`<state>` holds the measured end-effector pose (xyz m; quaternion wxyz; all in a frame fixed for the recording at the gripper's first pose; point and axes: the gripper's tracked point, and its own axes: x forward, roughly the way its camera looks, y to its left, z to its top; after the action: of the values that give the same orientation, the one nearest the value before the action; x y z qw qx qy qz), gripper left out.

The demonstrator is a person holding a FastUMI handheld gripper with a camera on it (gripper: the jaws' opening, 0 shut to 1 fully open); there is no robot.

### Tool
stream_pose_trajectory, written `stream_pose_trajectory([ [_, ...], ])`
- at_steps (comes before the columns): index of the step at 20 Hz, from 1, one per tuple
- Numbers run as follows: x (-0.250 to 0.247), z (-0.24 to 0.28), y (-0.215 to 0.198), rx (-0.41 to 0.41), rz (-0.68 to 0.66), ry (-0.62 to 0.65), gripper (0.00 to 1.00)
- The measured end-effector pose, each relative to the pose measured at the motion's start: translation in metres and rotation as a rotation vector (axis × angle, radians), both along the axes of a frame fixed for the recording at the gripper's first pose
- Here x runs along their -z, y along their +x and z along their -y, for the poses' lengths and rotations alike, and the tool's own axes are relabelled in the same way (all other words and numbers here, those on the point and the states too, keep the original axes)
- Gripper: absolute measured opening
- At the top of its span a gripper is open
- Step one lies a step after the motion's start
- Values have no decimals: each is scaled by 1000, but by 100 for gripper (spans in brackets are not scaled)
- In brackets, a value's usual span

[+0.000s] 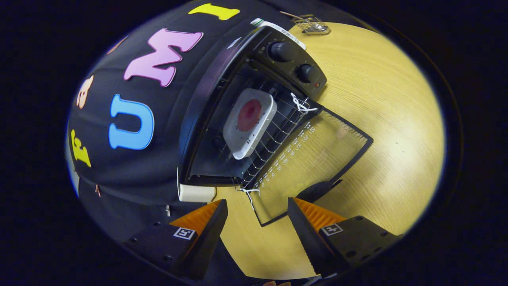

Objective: Open the toaster oven, put the food inside, and close the toaster oven door.

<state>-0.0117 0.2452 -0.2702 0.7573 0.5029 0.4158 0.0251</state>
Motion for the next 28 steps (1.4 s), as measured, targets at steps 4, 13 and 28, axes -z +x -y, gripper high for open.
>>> stream_pose_trajectory([
  [4, -5, 5, -20, -138, 119, -161, 98],
  [13, 52, 26, -52, -417, 178, -580, 99],
  [28, 118, 16, -39, -469, 104, -827, 96],
])
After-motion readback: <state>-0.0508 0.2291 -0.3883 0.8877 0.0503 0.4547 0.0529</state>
